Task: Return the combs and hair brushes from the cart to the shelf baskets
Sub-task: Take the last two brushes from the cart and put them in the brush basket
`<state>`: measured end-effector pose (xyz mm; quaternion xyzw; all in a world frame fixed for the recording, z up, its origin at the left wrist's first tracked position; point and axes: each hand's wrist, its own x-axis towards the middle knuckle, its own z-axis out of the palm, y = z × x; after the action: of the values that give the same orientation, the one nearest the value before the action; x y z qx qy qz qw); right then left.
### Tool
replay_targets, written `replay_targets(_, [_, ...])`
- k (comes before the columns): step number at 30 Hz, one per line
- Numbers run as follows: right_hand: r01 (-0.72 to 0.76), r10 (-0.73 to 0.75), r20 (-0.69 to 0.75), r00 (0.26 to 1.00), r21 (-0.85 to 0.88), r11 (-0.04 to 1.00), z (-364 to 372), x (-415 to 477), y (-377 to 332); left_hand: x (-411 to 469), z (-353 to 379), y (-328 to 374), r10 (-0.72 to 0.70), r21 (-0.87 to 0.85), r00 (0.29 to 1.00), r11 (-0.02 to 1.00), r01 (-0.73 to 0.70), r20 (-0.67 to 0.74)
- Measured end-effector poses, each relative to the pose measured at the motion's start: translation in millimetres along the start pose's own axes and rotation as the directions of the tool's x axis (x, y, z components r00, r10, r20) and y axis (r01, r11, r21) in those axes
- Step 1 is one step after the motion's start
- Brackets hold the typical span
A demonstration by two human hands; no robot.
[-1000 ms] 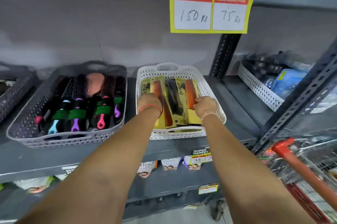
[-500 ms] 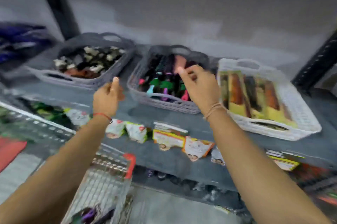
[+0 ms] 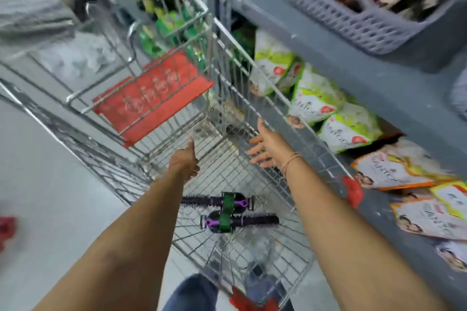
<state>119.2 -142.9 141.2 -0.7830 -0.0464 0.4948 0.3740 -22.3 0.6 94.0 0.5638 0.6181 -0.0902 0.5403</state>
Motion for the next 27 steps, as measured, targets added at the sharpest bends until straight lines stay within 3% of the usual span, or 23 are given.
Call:
replay_targets(3, [-0.114, 0.119, 0.076, 0.99, -0.066, 0.991, 25, 38, 35, 31, 9, -28, -0.15, 0.081, 0.989, 0.986, 0.148, 0.013])
replay_targets(5, [-0.12, 0.154, 0.116, 0.981, -0.259, 0.958, 39, 57, 60, 46, 22, -33, -0.18, 0.169, 0.98, 0.972, 0.163, 0.086])
replay_targets(7, [-0.01, 0.145, 0.147, 0.978, -0.668, 0.744, 50, 83, 90, 61, 38, -36, -0.174, 0.175, 0.977, 0.973, 0.151, 0.123])
replay_targets(8, [0.063, 0.104, 0.164, 0.981, -0.775, 0.629, 55, 91, 102, 69, 46, -39, -0.184, 0.187, 0.975, 0.969, 0.159, 0.124])
replay_targets(11, [0.244, -0.048, 0.257, 0.965, -0.818, 0.521, 79, 100, 134, 80, 66, -65, -0.312, 0.313, 0.948, 0.908, 0.278, 0.066])
replay_targets(13, [0.369, -0.099, 0.359, 0.928, -0.853, 0.369, 96, 102, 152, 79, 75, -84, -0.365, 0.502, 0.929, 0.794, 0.344, -0.058])
replay_targets(15, [0.404, -0.107, 0.39, 0.915, -0.884, 0.237, 106, 108, 161, 77, 79, -94, -0.286, 0.579, 0.937, 0.736, 0.35, -0.203])
replay_targets(16, [0.399, -0.126, 0.379, 0.917, -0.889, 0.226, 106, 114, 158, 78, 81, -96, -0.204, 0.577, 0.943, 0.751, 0.322, -0.261])
replay_targets(18, [0.377, -0.186, 0.331, 0.925, -0.855, 0.355, 99, 127, 142, 81, 81, -94, -0.102, 0.447, 0.925, 0.852, 0.271, -0.365])
replay_targets(20, [0.299, -0.222, 0.204, 0.953, -0.739, 0.604, 84, 139, 122, 87, 80, -86, -0.092, 0.245, 0.87, 0.941, 0.235, -0.484])
replay_targets(22, [0.18, -0.116, 0.164, 0.98, -0.457, 0.871, 69, 147, 104, 93, 79, -77, -0.111, 0.119, 0.822, 0.97, 0.212, -0.559])
replay_targets(23, [0.123, -0.027, 0.241, 0.97, -0.396, 0.91, 64, 147, 98, 97, 82, -74, -0.129, 0.084, 0.828, 0.975, 0.207, -0.545])
replay_targets(24, [0.125, 0.055, 0.339, 0.939, -0.486, 0.865, 62, 145, 94, 101, 86, -72, -0.147, 0.074, 0.861, 0.975, 0.208, -0.487])
replay_targets(25, [0.191, 0.141, 0.413, 0.9, -0.664, 0.723, 63, 141, 93, 104, 91, -70, -0.154, 0.098, 0.907, 0.973, 0.208, -0.393])
replay_targets(27, [0.369, 0.223, 0.443, 0.869, -0.878, 0.304, 70, 126, 98, 105, 104, -70, -0.137, 0.213, 0.968, 0.96, 0.182, -0.208])
